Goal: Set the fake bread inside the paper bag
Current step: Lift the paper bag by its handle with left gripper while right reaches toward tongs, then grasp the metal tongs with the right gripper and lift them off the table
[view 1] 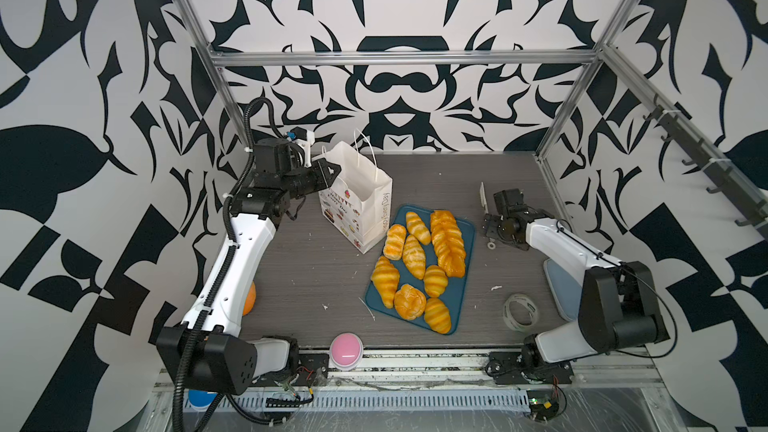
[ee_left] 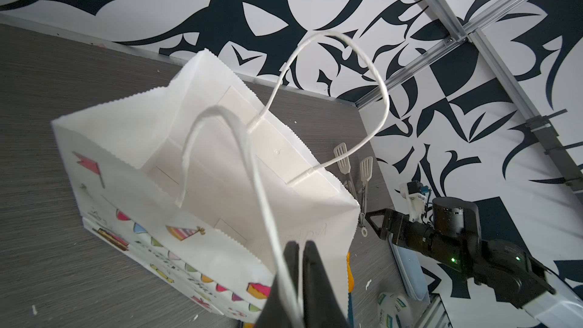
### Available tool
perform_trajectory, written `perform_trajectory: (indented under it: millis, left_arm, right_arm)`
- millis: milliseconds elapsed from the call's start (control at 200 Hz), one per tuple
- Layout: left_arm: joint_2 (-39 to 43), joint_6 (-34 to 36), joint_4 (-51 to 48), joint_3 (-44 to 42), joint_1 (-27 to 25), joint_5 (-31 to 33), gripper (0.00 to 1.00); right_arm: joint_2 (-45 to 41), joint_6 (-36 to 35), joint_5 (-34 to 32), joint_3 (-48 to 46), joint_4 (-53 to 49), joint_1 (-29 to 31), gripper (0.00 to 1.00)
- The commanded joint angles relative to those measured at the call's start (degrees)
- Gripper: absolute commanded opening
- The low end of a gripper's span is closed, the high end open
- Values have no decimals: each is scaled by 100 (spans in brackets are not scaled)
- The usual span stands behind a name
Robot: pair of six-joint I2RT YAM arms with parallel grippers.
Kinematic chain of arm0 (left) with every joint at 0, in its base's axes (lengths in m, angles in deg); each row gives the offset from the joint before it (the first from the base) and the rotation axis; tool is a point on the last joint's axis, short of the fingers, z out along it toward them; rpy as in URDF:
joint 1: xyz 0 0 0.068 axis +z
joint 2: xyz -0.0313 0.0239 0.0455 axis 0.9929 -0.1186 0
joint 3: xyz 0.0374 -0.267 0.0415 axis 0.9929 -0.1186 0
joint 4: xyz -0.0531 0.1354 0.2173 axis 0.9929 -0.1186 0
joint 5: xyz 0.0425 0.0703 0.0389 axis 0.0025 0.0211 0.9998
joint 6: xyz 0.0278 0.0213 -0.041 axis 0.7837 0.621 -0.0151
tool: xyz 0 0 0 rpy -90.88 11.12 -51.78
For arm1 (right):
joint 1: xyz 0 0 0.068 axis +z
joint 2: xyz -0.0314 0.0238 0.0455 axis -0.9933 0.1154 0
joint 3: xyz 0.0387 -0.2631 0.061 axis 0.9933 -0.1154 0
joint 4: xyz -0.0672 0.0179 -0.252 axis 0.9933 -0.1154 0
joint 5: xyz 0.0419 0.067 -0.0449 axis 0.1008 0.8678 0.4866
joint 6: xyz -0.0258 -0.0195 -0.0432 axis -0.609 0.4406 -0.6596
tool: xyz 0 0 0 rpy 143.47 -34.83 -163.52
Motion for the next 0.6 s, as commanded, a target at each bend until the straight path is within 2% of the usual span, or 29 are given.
perform_trajectory:
  millis: [0, 165, 185, 485, 595]
  left_arm:
    - [73, 85, -208, 22, 21, -58, 11]
    - [126, 91, -287, -219, 27, -83, 13]
    - [318, 106, -293, -240, 26, -72, 13]
    - [800, 347, -265, -600, 23, 599, 13]
    - [843, 390, -226, -645, 27, 604, 13]
  right_arm:
    - [31, 35, 40, 163, -48, -33, 95]
    - [62, 2, 203, 166, 23, -183, 96]
    - [68, -11, 218, 170, 33, -193, 96]
    - [518, -216, 538, 484, 87, -319, 96]
    - [739, -273, 560, 659, 78, -363, 96]
